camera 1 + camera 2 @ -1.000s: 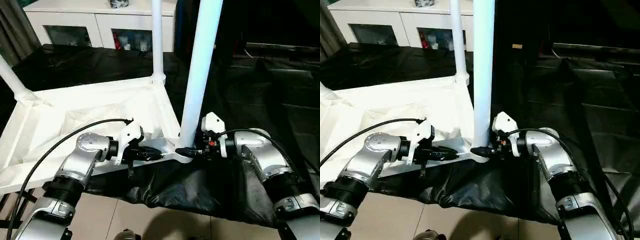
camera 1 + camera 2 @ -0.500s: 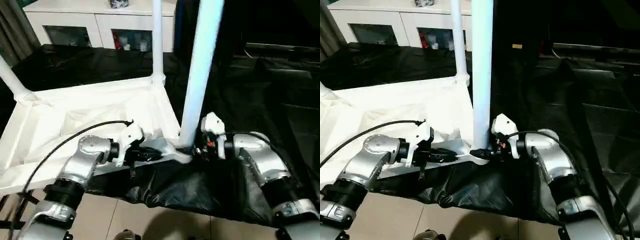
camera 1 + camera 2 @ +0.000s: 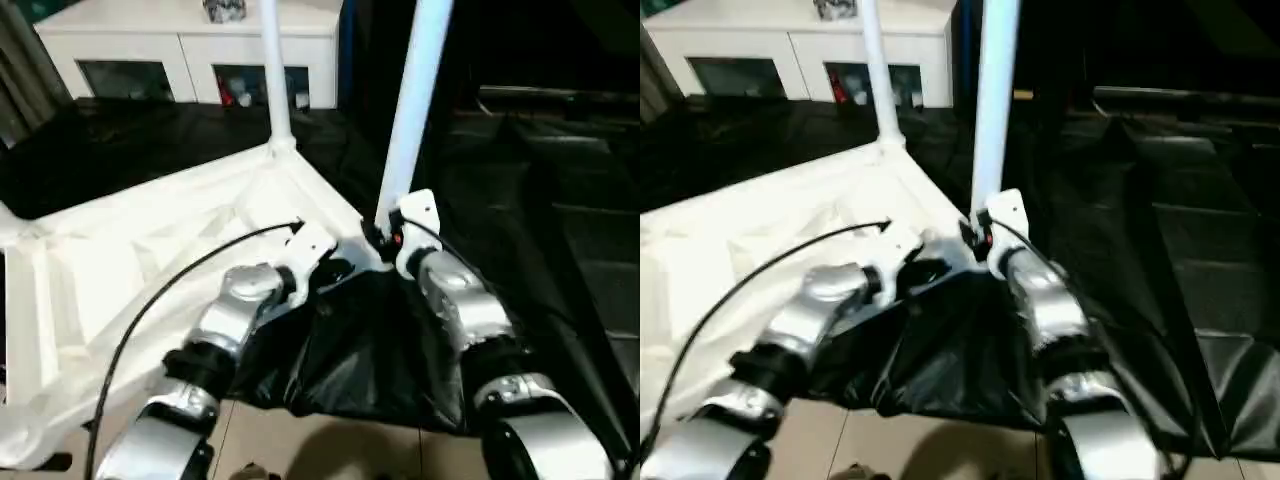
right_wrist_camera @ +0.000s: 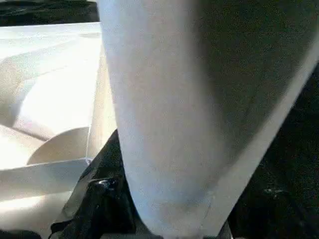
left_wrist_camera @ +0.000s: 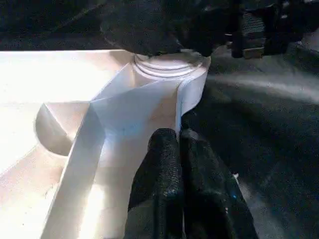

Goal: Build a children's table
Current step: Rotate leg to tighten

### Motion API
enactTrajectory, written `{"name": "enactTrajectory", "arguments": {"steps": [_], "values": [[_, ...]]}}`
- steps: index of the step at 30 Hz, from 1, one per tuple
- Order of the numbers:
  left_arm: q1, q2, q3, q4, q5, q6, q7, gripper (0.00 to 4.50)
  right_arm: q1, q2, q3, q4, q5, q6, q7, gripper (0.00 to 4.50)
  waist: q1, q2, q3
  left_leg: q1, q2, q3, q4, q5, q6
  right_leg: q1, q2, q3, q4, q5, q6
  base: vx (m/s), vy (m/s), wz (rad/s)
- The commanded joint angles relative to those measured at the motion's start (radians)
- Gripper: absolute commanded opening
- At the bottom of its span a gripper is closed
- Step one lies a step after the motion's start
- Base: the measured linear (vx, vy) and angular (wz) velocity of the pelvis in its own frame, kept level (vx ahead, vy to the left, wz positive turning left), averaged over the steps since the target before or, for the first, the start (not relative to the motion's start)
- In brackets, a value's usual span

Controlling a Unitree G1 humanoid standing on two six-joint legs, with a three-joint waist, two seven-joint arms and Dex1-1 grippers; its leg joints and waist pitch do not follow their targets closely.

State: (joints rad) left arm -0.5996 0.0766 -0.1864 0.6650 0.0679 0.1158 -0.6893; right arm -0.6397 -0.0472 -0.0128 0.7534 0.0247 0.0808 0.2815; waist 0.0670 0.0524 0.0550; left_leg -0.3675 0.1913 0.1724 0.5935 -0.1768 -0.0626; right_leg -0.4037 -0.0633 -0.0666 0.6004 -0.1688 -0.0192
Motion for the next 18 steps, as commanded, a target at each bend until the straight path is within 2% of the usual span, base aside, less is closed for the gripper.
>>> {"name": "enactTrajectory", "arguments": {"steps": [1, 2, 3, 5, 6, 7, 9, 11, 13, 14, 15, 16, 17, 18], "values": [[-0.049, -0.067, -0.011, -0.016, -0.031, -0.034, 0.038, 0.00, 0.008, 0.092, 0.059, 0.029, 0.020, 0.019, 0.046, 2.30, -0.002, -0.011, -0.069, 0.006, 0.028, -0.009, -0.067, -0.211, 0.044, 0.051, -0.075, 0.044, -0.080, -0.267, -0.186, 0.000, 0.000, 0.00], [-0.050, -0.067, -0.010, -0.014, -0.032, -0.038, 0.037, 0.00, 0.009, 0.092, 0.063, 0.029, 0.009, 0.010, 0.047, 2.30, -0.001, -0.002, -0.070, 0.007, 0.029, -0.010, -0.067, -0.213, 0.044, 0.051, -0.076, 0.043, -0.080, -0.266, -0.187, 0.000, 0.000, 0.00], [-0.050, -0.064, -0.008, -0.008, -0.034, -0.051, 0.025, 0.00, 0.010, 0.094, 0.052, 0.029, 0.009, 0.001, 0.050, 2.30, -0.002, -0.005, -0.071, 0.007, 0.028, -0.010, -0.067, -0.223, 0.045, 0.052, -0.076, 0.043, -0.081, -0.274, -0.186, 0.000, 0.000, 0.00], [-0.049, -0.058, -0.006, -0.004, -0.035, -0.062, 0.015, 0.00, 0.013, 0.093, 0.039, 0.026, 0.018, -0.004, 0.062, 2.71, -0.003, -0.005, -0.070, 0.007, 0.028, -0.010, -0.068, -0.231, 0.045, 0.051, -0.075, 0.043, -0.084, -0.282, -0.184, 0.000, 0.000, 0.00], [-0.049, -0.053, -0.004, -0.001, -0.035, -0.072, 0.010, 0.00, 0.014, 0.091, 0.031, 0.026, 0.026, -0.009, 0.068, 2.71, -0.003, -0.006, -0.070, 0.007, 0.029, -0.011, -0.069, -0.235, 0.042, 0.052, -0.076, 0.042, -0.083, -0.288, -0.183, 0.000, 0.000, 0.00], [-0.046, -0.042, -0.001, -0.004, -0.041, -0.082, -0.009, 0.00, 0.018, 0.077, 0.029, 0.018, 0.031, -0.014, 0.085, 2.75, -0.004, -0.001, -0.069, 0.008, 0.029, -0.011, -0.069, -0.244, 0.043, 0.050, -0.076, 0.042, -0.085, -0.289, -0.184, 0.000, 0.000, 0.00], [-0.036, -0.015, 0.004, -0.018, -0.056, -0.099, -0.056, 0.00, 0.027, 0.043, 0.037, 0.000, 0.037, -0.026, 0.135, 2.85, -0.004, -0.003, -0.070, 0.005, 0.029, -0.011, -0.068, -0.237, 0.048, 0.054, -0.077, 0.043, -0.083, -0.278, -0.186, 0.000, 0.000, 0.00], [-0.032, -0.005, 0.005, -0.024, -0.061, -0.105, -0.077, 0.00, 0.031, 0.029, 0.040, -0.010, 0.039, -0.030, 0.157, 3.13, -0.005, 0.001, -0.071, 0.004, 0.030, -0.011, -0.068, -0.225, 0.050, 0.054, -0.076, 0.042, -0.079, -0.255, -0.193, 0.000, 0.000, 0.00], [-0.013, 0.046, 0.014, -0.057, -0.097, -0.111, -0.187, 0.00, 0.059, -0.067, 0.077, -0.067, 0.036, -0.023, 0.299, 3.23, -0.003, -0.001, -0.072, 0.003, 0.029, -0.009, -0.065, -0.213, 0.064, 0.058, -0.074, 0.042, -0.077, -0.224, -0.204, 0.000, 0.000, 0.00], [-0.009, 0.058, 0.015, -0.063, -0.104, -0.113, -0.211, 0.00, 0.065, -0.089, 0.088, -0.076, 0.029, -0.024, 0.328, 3.23, -0.001, -0.003, -0.072, 0.003, 0.029, -0.009, -0.064, -0.207, 0.067, 0.059, -0.072, 0.041, -0.077, -0.217, -0.204, 0.000, 0.000, 0.00], [-0.008, 0.063, 0.015, -0.066, -0.107, -0.114, -0.221, 0.00, 0.068, -0.100, 0.094, -0.079, 0.026, -0.025, 0.345, 3.46, -0.001, -0.001, -0.073, 0.001, 0.030, -0.008, -0.063, -0.197, 0.074, 0.058, -0.074, 0.042, -0.073, -0.203, -0.213, 0.000, 0.000, 0.00], [0.000, 0.088, 0.014, -0.082, -0.120, -0.110, -0.272, 0.00, 0.083, -0.145, 0.114, -0.102, 0.025, -0.024, 0.423, 3.57, -0.001, -0.006, -0.073, 0.001, 0.030, -0.008, -0.062, -0.193, 0.075, 0.062, -0.073, 0.040, -0.074, -0.206, -0.216, 0.000, 0.000, 0.00], [0.006, 0.108, 0.012, -0.090, -0.128, -0.112, -0.309, 0.00, 0.095, -0.175, 0.124, -0.120, 0.032, -0.018, 0.488, 3.63, -0.002, -0.013, -0.072, -0.001, 0.032, -0.005, -0.062, -0.190, 0.080, 0.059, -0.074, 0.042, -0.073, -0.213, -0.217, 0.000, 0.000, 0.00], [0.007, 0.110, 0.012, -0.091, -0.129, -0.112, -0.312, 0.00, 0.096, -0.177, 0.124, -0.122, 0.033, -0.018, 0.494, 3.63, 0.002, -0.009, -0.072, 0.003, 0.033, -0.006, -0.061, -0.195, 0.082, 0.058, -0.074, 0.040, -0.073, -0.221, -0.220, 0.000, 0.000, 0.00]]}}
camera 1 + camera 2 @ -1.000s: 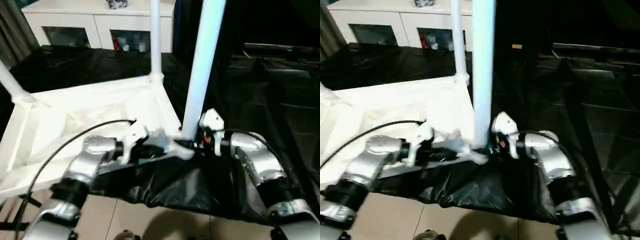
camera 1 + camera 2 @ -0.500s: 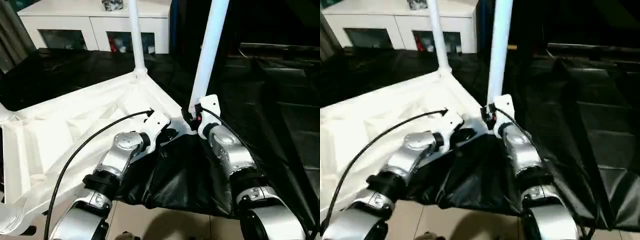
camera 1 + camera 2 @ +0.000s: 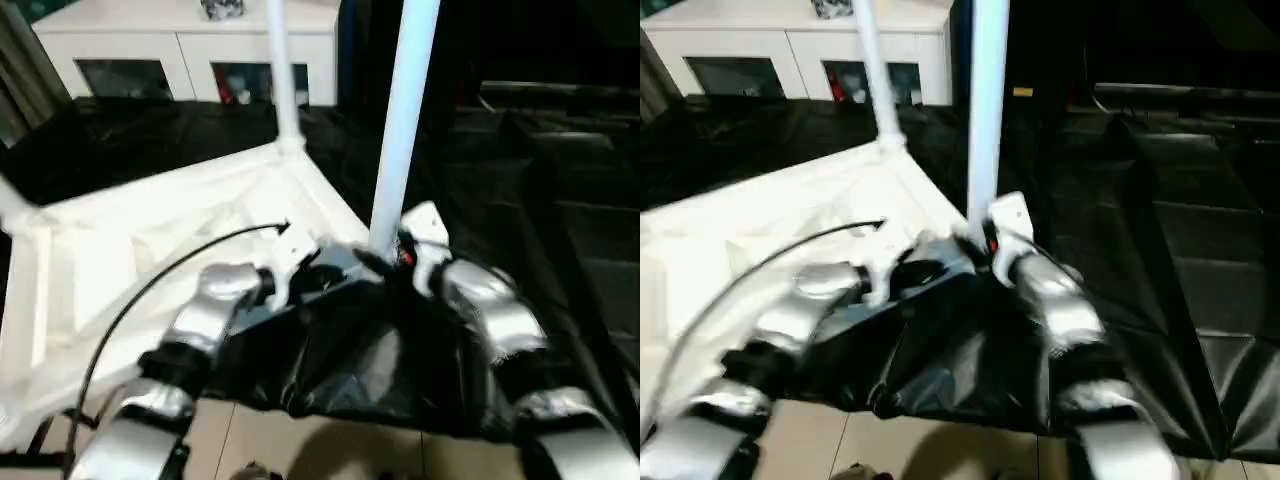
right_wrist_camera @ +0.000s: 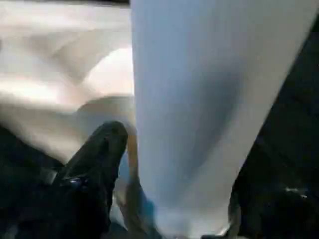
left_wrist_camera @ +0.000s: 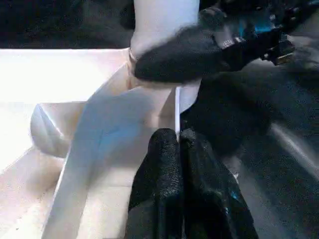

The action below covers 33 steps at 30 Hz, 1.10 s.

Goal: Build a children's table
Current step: Rotate leg to tighten

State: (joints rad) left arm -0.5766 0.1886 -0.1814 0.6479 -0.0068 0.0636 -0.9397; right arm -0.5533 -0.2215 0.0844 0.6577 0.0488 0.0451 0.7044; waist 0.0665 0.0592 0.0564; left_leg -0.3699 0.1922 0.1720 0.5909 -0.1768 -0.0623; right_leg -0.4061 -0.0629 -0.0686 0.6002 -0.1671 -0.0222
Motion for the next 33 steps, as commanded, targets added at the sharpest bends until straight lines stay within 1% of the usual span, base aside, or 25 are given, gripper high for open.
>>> {"name": "enactTrajectory", "arguments": {"steps": [1, 3, 4, 5, 7, 8, 9, 10, 11, 15, 16, 17, 18, 21, 22, 23, 24, 25, 26, 27, 28, 29, 30, 32, 33], "values": [[-0.010, 0.015, 0.006, -0.081, -0.063, -0.061, -0.095, 0.00, 0.020, -0.029, 0.037, -0.045, 0.017, 0.022, 0.131, 3.63, 0.003, -0.016, -0.072, 0.005, 0.033, -0.005, -0.058, -0.194, 0.085, 0.060, -0.073, 0.042, -0.073, -0.232, -0.214, 0.000, 0.000, 0.00], [-0.001, 0.052, 0.008, -0.093, -0.076, -0.059, -0.159, 0.00, 0.040, -0.077, 0.059, -0.082, 0.035, 0.017, 0.253, 3.63, 0.006, -0.019, -0.071, 0.003, 0.035, -0.005, -0.059, -0.199, 0.094, 0.060, -0.075, 0.043, -0.074, -0.251, -0.209, 0.000, 0.000, 0.00], [0.005, 0.076, 0.010, -0.099, -0.086, -0.054, -0.196, 0.00, 0.047, -0.101, 0.072, -0.099, 0.041, 0.014, 0.313, 3.63, 0.008, -0.017, -0.072, 0.003, 0.035, -0.005, -0.058, -0.198, 0.093, 0.058, -0.075, 0.043, -0.073, -0.258, -0.205, 0.000, 0.000, 0.00], [0.007, 0.083, 0.010, -0.101, -0.090, -0.053, -0.206, 0.00, 0.049, -0.107, 0.075, -0.103, 0.043, 0.013, 0.330, 3.63, 0.007, -0.017, -0.072, 0.004, 0.036, -0.004, -0.058, -0.196, 0.094, 0.057, -0.074, 0.043, -0.073, -0.254, -0.208, 0.000, 0.000, 0.00], [0.015, 0.119, 0.010, -0.112, -0.103, -0.048, -0.253, 0.00, 0.050, -0.129, 0.091, -0.119, 0.060, 0.018, 0.399, 3.36, 0.006, -0.017, -0.070, 0.004, 0.035, -0.005, -0.059, -0.200, 0.090, 0.056, -0.075, 0.043, -0.074, -0.265, -0.212, 0.000, 0.000, 0.00], [0.020, 0.138, 0.008, -0.118, -0.110, -0.046, -0.278, 0.00, 0.049, -0.141, 0.099, -0.125, 0.070, 0.018, 0.430, 3.36, 0.009, -0.017, -0.072, 0.005, 0.036, -0.005, -0.059, -0.198, 0.090, 0.056, -0.075, 0.043, -0.072, -0.264, -0.212, 0.000, 0.000, 0.00], [0.025, 0.149, 0.007, -0.127, -0.113, -0.040, -0.291, 0.00, 0.046, -0.140, 0.098, -0.123, 0.074, 0.015, 0.436, 3.19, 0.008, -0.017, -0.071, 0.003, 0.037, -0.005, -0.060, -0.197, 0.091, 0.056, -0.074, 0.043, -0.071, -0.260, -0.214, 0.000, 0.000, 0.00], [0.030, 0.158, 0.008, -0.136, -0.116, -0.034, -0.305, 0.00, 0.042, -0.140, 0.098, -0.123, 0.079, 0.014, 0.444, 3.10, 0.007, -0.016, -0.071, 0.004, 0.037, -0.005, -0.060, -0.198, 0.089, 0.054, -0.074, 0.043, -0.072, -0.259, -0.217, 0.000, 0.000, 0.00], [0.032, 0.163, 0.009, -0.139, -0.117, -0.032, -0.312, 0.00, 0.040, -0.139, 0.097, -0.123, 0.082, 0.013, 0.450, 3.01, 0.007, -0.015, -0.071, 0.004, 0.037, -0.006, -0.060, -0.199, 0.088, 0.055, -0.074, 0.042, -0.072, -0.260, -0.217, 0.000, 0.000, 0.00], [0.042, 0.180, 0.011, -0.155, -0.120, -0.017, -0.338, 0.00, 0.029, -0.138, 0.103, -0.126, 0.091, 0.011, 0.492, 2.80, 0.013, -0.015, -0.072, 0.007, 0.038, -0.005, -0.059, -0.192, 0.082, 0.052, -0.073, 0.043, -0.071, -0.255, -0.220, 0.000, 0.000, 0.00], [0.043, 0.181, 0.011, -0.155, -0.120, -0.019, -0.339, 0.00, 0.026, -0.136, 0.106, -0.123, 0.086, 0.007, 0.494, 2.80, 0.017, -0.012, -0.072, 0.007, 0.038, -0.005, -0.059, -0.188, 0.080, 0.052, -0.074, 0.044, -0.070, -0.250, -0.220, 0.000, 0.000, 0.00], [0.044, 0.183, 0.010, -0.155, -0.122, -0.020, -0.342, 0.00, 0.024, -0.136, 0.109, -0.122, 0.083, 0.004, 0.498, 2.76, 0.020, -0.013, -0.073, 0.008, 0.039, -0.005, -0.059, -0.186, 0.079, 0.051, -0.073, 0.044, -0.070, -0.244, -0.220, 0.000, 0.000, 0.00], [0.046, 0.183, 0.008, -0.157, -0.122, -0.020, -0.342, 0.00, 0.023, -0.134, 0.111, -0.122, 0.081, 0.004, 0.499, 2.76, 0.021, -0.011, -0.073, 0.009, 0.038, -0.005, -0.059, -0.185, 0.078, 0.051, -0.073, 0.044, -0.069, -0.241, -0.221, 0.000, 0.000, 0.00], [0.050, 0.185, 0.002, -0.164, -0.126, -0.018, -0.342, 0.00, 0.024, -0.131, 0.117, -0.128, 0.080, -0.002, 0.495, 2.75, 0.022, -0.014, -0.073, 0.007, 0.037, -0.005, -0.060, -0.188, 0.073, 0.054, -0.074, 0.043, -0.068, -0.236, -0.222, 0.000, 0.000, 0.00], [0.054, 0.185, 0.001, -0.168, -0.126, -0.017, -0.342, 0.00, 0.027, -0.126, 0.118, -0.133, 0.077, -0.010, 0.484, 2.75, 0.023, -0.013, -0.073, 0.006, 0.038, -0.006, -0.060, -0.185, 0.072, 0.054, -0.075, 0.043, -0.067, -0.232, -0.222, 0.000, 0.000, 0.00], [0.059, 0.180, 0.005, -0.181, -0.124, -0.010, -0.322, 0.00, 0.029, -0.121, 0.114, -0.136, 0.086, 0.011, 0.487, 3.09, 0.022, -0.012, -0.073, 0.007, 0.038, -0.006, -0.060, -0.189, 0.072, 0.053, -0.074, 0.043, -0.067, -0.235, -0.222, 0.000, 0.000, 0.00], [0.060, 0.178, 0.008, -0.182, -0.117, -0.015, -0.306, 0.00, 0.029, -0.119, 0.111, -0.134, 0.088, 0.019, 0.489, 3.30, 0.022, -0.012, -0.073, 0.006, 0.039, -0.006, -0.060, -0.190, 0.072, 0.053, -0.074, 0.043, -0.067, -0.234, -0.222, 0.000, 0.000, 0.00], [0.060, 0.178, 0.008, -0.182, -0.117, -0.015, -0.306, 0.00, 0.029, -0.119, 0.111, -0.134, 0.088, 0.019, 0.489, 3.44, 0.023, -0.015, -0.073, 0.006, 0.038, -0.006, -0.060, -0.190, 0.072, 0.054, -0.075, 0.043, -0.068, -0.239, -0.221, 0.000, 0.000, 0.00], [0.060, 0.175, 0.011, -0.180, -0.110, -0.022, -0.288, 0.00, 0.030, -0.116, 0.109, -0.133, 0.093, 0.026, 0.491, 3.44, 0.023, -0.014, -0.073, 0.006, 0.037, -0.006, -0.060, -0.189, 0.073, 0.053, -0.074, 0.043, -0.069, -0.243, -0.220, 0.000, 0.000, 0.00], [0.061, 0.173, 0.017, -0.175, -0.106, -0.026, -0.272, 0.00, 0.033, -0.115, 0.111, -0.136, 0.088, 0.021, 0.493, 3.50, 0.024, -0.017, -0.072, 0.005, 0.037, -0.005, -0.060, -0.192, 0.073, 0.054, -0.074, 0.043, -0.069, -0.251, -0.217, 0.000, 0.000, 0.00], [0.062, 0.173, 0.018, -0.176, -0.109, -0.023, -0.274, 0.00, 0.034, -0.115, 0.114, -0.136, 0.076, 0.003, 0.482, 3.64, 0.025, -0.016, -0.072, 0.005, 0.037, -0.006, -0.061, -0.187, 0.071, 0.054, -0.075, 0.043, -0.069, -0.256, -0.212, 0.000, 0.000, 0.00], [0.062, 0.174, 0.019, -0.176, -0.111, -0.022, -0.277, 0.43, 0.034, -0.114, 0.117, -0.135, 0.068, -0.011, 0.473, 3.83, 0.026, -0.016, -0.073, 0.006, 0.038, -0.007, -0.061, -0.184, 0.070, 0.053, -0.076, 0.043, -0.069, -0.257, -0.210, 0.000, 0.000, 0.00], [0.064, 0.180, 0.016, -0.184, -0.115, -0.001, -0.288, 0.53, 0.034, -0.112, 0.116, -0.134, 0.065, -0.015, 0.464, 3.88, 0.026, -0.016, -0.073, 0.005, 0.038, -0.007, -0.061, -0.183, 0.068, 0.053, -0.076, 0.043, -0.068, -0.255, -0.210, 0.000, 0.000, 0.00], [0.068, 0.189, 0.013, -0.195, -0.119, 0.021, -0.299, 0.56, 0.034, -0.108, 0.114, -0.136, 0.067, -0.015, 0.458, 3.92, 0.027, -0.015, -0.074, 0.005, 0.038, -0.007, -0.060, -0.178, 0.070, 0.053, -0.076, 0.043, -0.066, -0.241, -0.216, 0.000, 0.000, 0.00], [0.072, 0.193, 0.013, -0.199, -0.118, 0.021, -0.297, 0.82, 0.036, -0.108, 0.114, -0.141, 0.068, -0.015, 0.458, 3.93, 0.028, -0.013, -0.075, 0.004, 0.040, -0.007, -0.060, -0.174, 0.071, 0.053, -0.077, 0.043, -0.063, -0.223, -0.225, 0.000, 0.000, 0.00]]}}
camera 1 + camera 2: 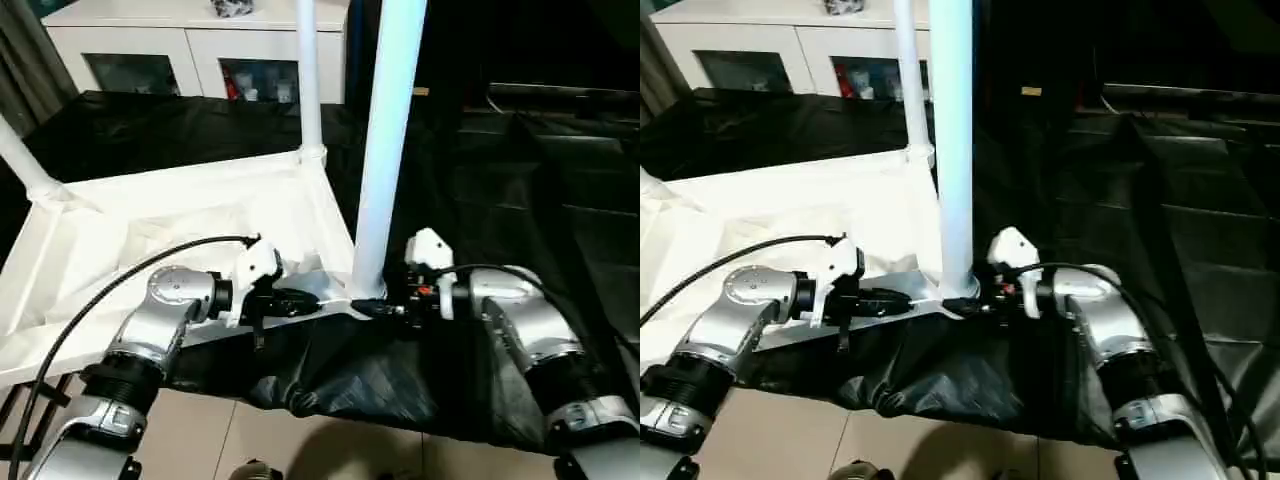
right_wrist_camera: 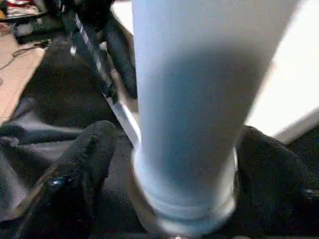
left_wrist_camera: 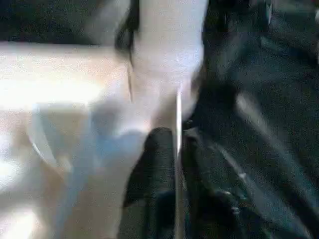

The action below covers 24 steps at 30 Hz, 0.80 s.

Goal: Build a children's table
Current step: Rotate leg to tighten

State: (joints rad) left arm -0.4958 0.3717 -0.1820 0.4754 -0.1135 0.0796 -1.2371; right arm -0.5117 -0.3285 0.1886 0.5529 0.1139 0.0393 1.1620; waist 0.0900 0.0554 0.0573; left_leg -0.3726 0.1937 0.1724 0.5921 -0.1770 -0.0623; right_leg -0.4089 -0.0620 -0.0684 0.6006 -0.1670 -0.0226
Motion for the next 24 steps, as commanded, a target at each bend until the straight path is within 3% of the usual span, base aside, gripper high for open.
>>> {"name": "enactTrajectory", "arguments": {"steps": [1, 2, 9, 11, 17, 24], "values": [[-0.006, 0.012, 0.014, -0.030, -0.010, 0.003, 0.005, 0.82, -0.004, -0.001, 0.009, -0.039, 0.003, -0.009, 0.000, 3.93, 0.003, -0.010, -0.074, 0.007, 0.038, -0.007, -0.062, -0.178, 0.072, 0.055, -0.075, 0.043, -0.064, -0.218, -0.228, 0.000, 0.000, 0.00], [-0.006, 0.013, 0.012, -0.031, -0.008, 0.003, 0.006, 1.00, -0.003, -0.002, 0.009, -0.041, 0.003, -0.008, 0.001, 3.93, 0.002, -0.011, -0.074, 0.008, 0.037, -0.007, -0.062, -0.180, 0.073, 0.056, -0.075, 0.043, -0.064, -0.218, -0.226, 0.000, 0.000, 0.00], [0.008, 0.038, -0.006, -0.033, 0.010, 0.029, 0.007, 1.04, 0.015, -0.008, 0.004, -0.063, 0.005, -0.013, -0.004, 3.93, 0.001, -0.008, -0.072, 0.011, 0.035, -0.008, -0.064, -0.210, 0.056, 0.055, -0.075, 0.044, -0.071, -0.282, -0.200, 0.000, 0.000, 0.00], [0.010, 0.025, 0.004, -0.048, -0.031, 0.100, -0.004, 1.22, 0.021, -0.011, 0.002, -0.065, 0.004, -0.017, -0.010, 3.93, 0.001, -0.005, -0.073, 0.011, 0.035, -0.007, -0.064, -0.204, 0.053, 0.054, -0.073, 0.044, -0.069, -0.262, -0.207, 0.000, 0.000, 0.00], [0.000, -0.012, -0.023, -0.023, -0.002, 0.068, 0.036, 1.61, 0.031, -0.021, -0.002, -0.077, 0.002, -0.012, -0.019, 3.93, 0.001, -0.001, -0.074, 0.010, 0.034, -0.009, -0.062, -0.210, 0.058, 0.057, -0.073, 0.043, -0.069, -0.232, -0.218, 0.000, 0.000, 0.00], [-0.008, -0.010, -0.061, 0.024, 0.050, 0.067, 0.057, 1.61, 0.049, -0.034, 0.010, -0.092, -0.013, -0.017, -0.024, 3.93, -0.003, 0.000, -0.075, 0.009, 0.031, -0.010, -0.061, -0.212, 0.059, 0.060, -0.071, 0.042, -0.073, -0.243, -0.203, 0.000, 0.000, 0.00]]}}
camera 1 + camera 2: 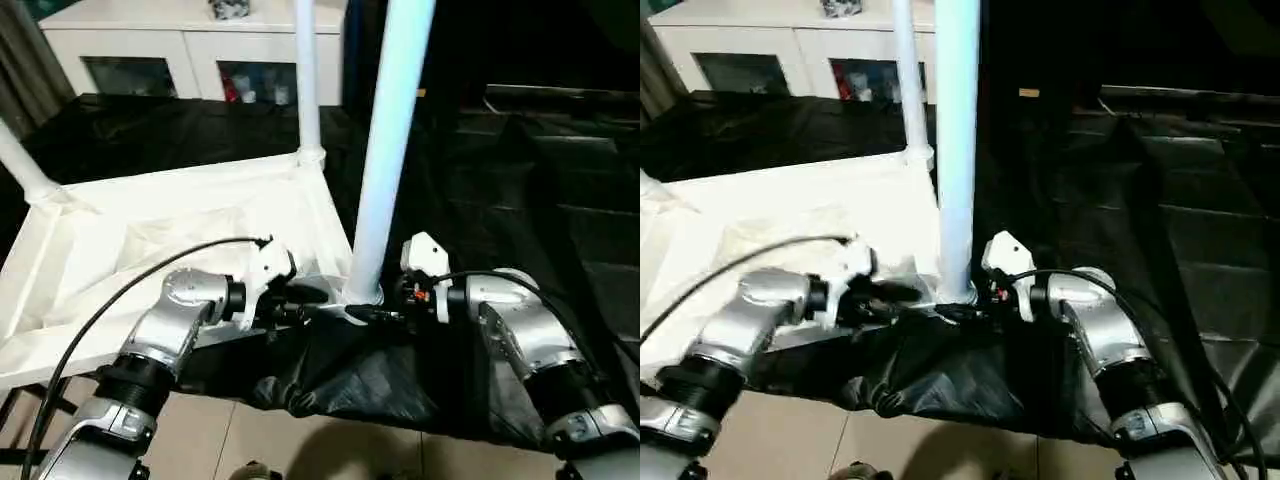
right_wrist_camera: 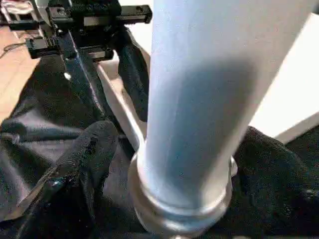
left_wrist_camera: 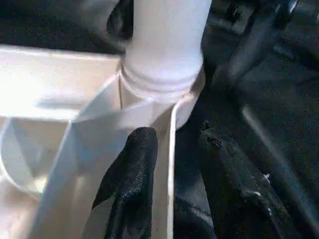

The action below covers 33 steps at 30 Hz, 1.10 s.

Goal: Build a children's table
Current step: Rotate leg to tighten

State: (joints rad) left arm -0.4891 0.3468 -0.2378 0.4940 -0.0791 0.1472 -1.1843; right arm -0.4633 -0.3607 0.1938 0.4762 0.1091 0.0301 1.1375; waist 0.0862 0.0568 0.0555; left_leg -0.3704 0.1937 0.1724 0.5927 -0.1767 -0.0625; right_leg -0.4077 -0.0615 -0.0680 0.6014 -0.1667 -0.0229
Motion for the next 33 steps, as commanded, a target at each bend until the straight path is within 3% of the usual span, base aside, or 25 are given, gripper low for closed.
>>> {"name": "enactTrajectory", "arguments": {"steps": [1, 8, 11, 13, 17, 18, 27, 33], "values": [[-0.016, 0.020, -0.010, 0.021, 0.026, -0.005, 0.007, 1.61, 0.004, -0.003, 0.007, -0.017, -0.010, -0.010, -0.001, 3.93, 0.001, 0.001, -0.073, 0.007, 0.031, -0.010, -0.062, -0.214, 0.059, 0.058, -0.072, 0.041, -0.074, -0.246, -0.204, 0.000, 0.000, 0.00], [-0.025, 0.040, -0.006, 0.062, 0.042, -0.013, 0.031, 1.61, 0.013, -0.008, 0.012, -0.039, -0.006, -0.001, -0.004, 3.93, -0.003, 0.001, -0.069, 0.012, 0.031, -0.011, -0.066, -0.265, 0.045, 0.057, -0.073, 0.041, -0.084, -0.325, -0.189, 0.000, 0.000, 0.00], [-0.026, 0.050, 0.004, 0.070, 0.038, -0.014, 0.033, 1.27, 0.016, -0.009, 0.015, -0.047, -0.005, 0.002, -0.003, 3.93, -0.004, -0.001, -0.068, 0.012, 0.031, -0.012, -0.068, -0.266, 0.044, 0.056, -0.072, 0.041, -0.083, -0.335, -0.182, 0.000, 0.000, 0.00], [-0.023, 0.056, 0.004, 0.075, 0.041, -0.017, 0.032, 1.27, 0.015, -0.009, 0.017, -0.048, -0.004, 0.003, -0.002, 3.93, -0.006, 0.000, -0.068, 0.013, 0.031, -0.012, -0.068, -0.269, 0.043, 0.055, -0.072, 0.040, -0.083, -0.340, -0.180, 0.000, 0.000, 0.00], [-0.019, 0.062, 0.002, 0.079, 0.039, -0.014, 0.026, 0.86, 0.008, -0.005, 0.020, -0.041, -0.004, 0.003, -0.002, 3.93, -0.006, 0.001, -0.069, 0.013, 0.032, -0.012, -0.068, -0.262, 0.043, 0.055, -0.072, 0.042, -0.081, -0.306, -0.195, 0.000, 0.000, 0.00], [-0.016, 0.067, -0.001, 0.073, 0.037, -0.004, 0.021, 0.82, 0.004, -0.003, 0.021, -0.037, -0.005, 0.002, -0.001, 3.93, -0.005, -0.005, -0.070, 0.012, 0.032, -0.011, -0.067, -0.256, 0.046, 0.056, -0.073, 0.042, -0.080, -0.304, -0.197, 0.000, 0.000, 0.00], [0.003, 0.091, -0.043, 0.033, 0.059, 0.009, -0.003, 0.11, -0.020, 0.016, 0.036, -0.018, -0.005, 0.009, 0.003, 3.93, -0.010, -0.005, -0.067, 0.011, 0.033, -0.013, -0.070, -0.259, 0.046, 0.054, -0.074, 0.043, -0.081, -0.342, -0.183, 0.000, 0.000, 0.00], [0.010, 0.091, -0.041, 0.001, 0.038, 0.035, -0.020, 0.00, -0.040, 0.023, 0.052, 0.008, -0.020, 0.009, 0.007, 4.46, -0.013, -0.008, -0.068, 0.010, 0.033, -0.012, -0.068, -0.244, 0.047, 0.054, -0.076, 0.043, -0.077, -0.316, -0.200, 0.000, 0.000, 0.00]]}}
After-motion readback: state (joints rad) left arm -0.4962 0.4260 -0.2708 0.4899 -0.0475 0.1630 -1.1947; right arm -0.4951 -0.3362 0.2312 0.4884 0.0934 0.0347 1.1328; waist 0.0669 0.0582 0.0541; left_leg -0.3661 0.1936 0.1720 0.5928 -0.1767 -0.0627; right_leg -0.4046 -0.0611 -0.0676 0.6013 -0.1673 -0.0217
